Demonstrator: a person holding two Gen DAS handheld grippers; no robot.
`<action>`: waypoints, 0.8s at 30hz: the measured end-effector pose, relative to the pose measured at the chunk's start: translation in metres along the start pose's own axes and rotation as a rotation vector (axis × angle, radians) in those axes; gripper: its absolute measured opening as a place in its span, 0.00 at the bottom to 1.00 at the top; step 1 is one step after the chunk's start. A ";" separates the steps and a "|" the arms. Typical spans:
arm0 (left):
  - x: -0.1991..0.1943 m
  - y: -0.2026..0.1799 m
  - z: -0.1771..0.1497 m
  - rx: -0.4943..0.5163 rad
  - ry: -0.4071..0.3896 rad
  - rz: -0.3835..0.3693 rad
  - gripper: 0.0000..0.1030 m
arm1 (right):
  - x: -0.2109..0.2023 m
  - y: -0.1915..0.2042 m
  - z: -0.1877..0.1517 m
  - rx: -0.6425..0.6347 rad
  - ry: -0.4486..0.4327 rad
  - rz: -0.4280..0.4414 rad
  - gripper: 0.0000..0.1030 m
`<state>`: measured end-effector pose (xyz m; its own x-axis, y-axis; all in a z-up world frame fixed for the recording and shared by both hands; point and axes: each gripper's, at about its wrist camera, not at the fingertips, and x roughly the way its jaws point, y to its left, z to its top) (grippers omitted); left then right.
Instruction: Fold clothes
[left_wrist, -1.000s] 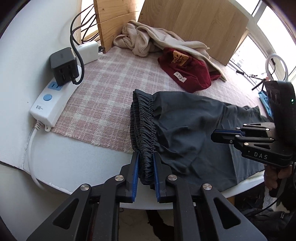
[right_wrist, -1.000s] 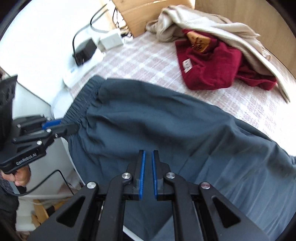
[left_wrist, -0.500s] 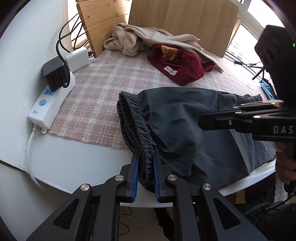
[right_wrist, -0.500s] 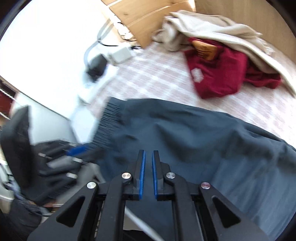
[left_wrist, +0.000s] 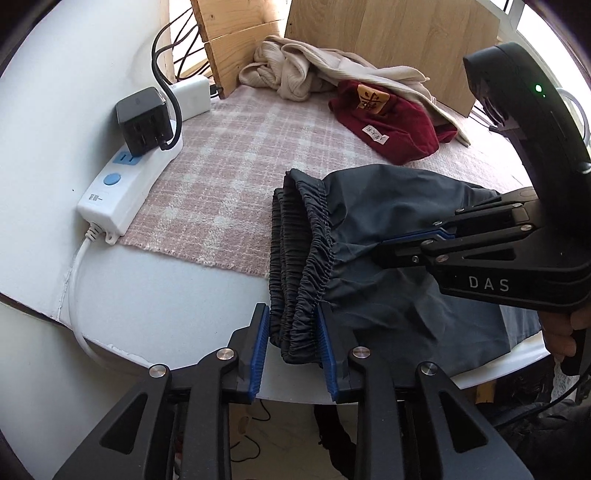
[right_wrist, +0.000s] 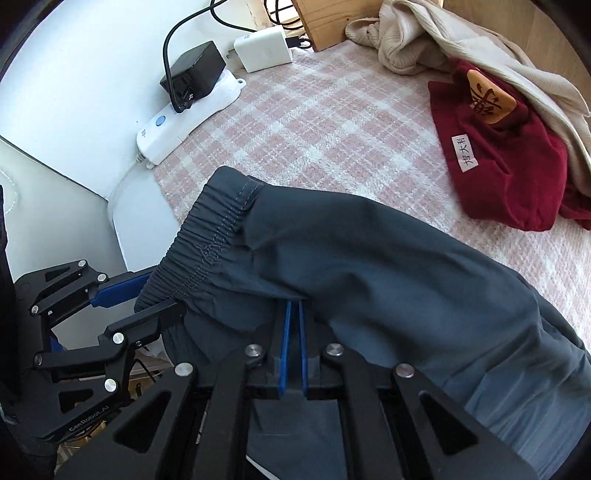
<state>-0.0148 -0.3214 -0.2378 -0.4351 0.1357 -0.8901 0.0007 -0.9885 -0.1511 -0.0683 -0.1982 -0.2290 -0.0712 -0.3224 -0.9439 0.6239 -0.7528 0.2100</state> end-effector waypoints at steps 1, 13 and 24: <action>0.000 0.000 0.000 -0.003 0.000 -0.001 0.26 | 0.000 0.001 0.000 -0.008 0.000 -0.006 0.03; 0.005 0.005 -0.002 -0.051 0.036 -0.028 0.29 | -0.003 -0.001 -0.003 -0.029 -0.011 -0.011 0.03; 0.004 0.008 -0.004 -0.165 -0.004 -0.145 0.13 | -0.001 -0.007 0.002 -0.029 -0.020 -0.005 0.03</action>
<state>-0.0133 -0.3287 -0.2447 -0.4450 0.2751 -0.8522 0.0847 -0.9344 -0.3459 -0.0747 -0.1937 -0.2289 -0.0898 -0.3301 -0.9397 0.6454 -0.7378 0.1975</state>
